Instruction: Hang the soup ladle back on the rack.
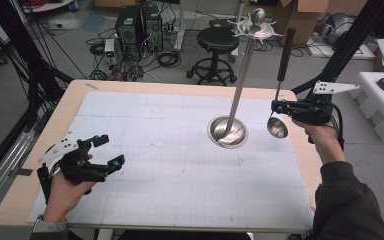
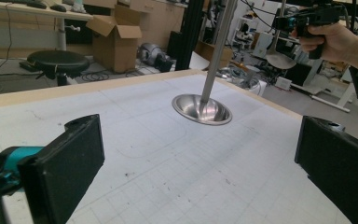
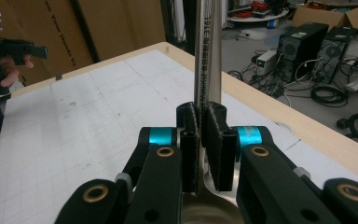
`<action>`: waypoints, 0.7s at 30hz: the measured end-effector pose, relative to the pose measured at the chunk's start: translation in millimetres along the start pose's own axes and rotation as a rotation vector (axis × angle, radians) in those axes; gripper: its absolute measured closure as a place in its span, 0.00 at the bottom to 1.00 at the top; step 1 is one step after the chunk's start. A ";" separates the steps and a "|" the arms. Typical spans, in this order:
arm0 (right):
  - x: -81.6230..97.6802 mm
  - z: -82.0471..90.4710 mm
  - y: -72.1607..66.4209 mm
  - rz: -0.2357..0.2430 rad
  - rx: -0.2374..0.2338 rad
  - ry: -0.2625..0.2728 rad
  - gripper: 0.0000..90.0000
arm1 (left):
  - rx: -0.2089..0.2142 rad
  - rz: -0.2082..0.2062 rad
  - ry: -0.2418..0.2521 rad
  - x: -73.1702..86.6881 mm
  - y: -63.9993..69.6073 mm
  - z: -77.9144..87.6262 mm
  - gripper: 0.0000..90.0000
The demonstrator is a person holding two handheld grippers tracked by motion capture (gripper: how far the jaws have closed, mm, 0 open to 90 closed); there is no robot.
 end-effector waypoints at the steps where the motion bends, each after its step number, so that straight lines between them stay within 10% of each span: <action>1: -0.2 -0.7 0.5 0.006 -0.002 0.002 0.94 | 0.000 -0.001 0.001 -0.2 0.0 0.1 0.02; 21: -1.6 -5.4 0.0 0.006 -0.026 -0.001 0.94 | 0.000 0.001 0.002 -0.1 -1.3 1.3 0.02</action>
Point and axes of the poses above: each handheld gripper's, and its own axes: z roughly backward along the jaws, x roughly out of its underside, y roughly to its right, the point moved 5 cm from there along -z, roughly forward along the jaws, and after that the axes turned 8 degrees about z, right-handed, at the moved point
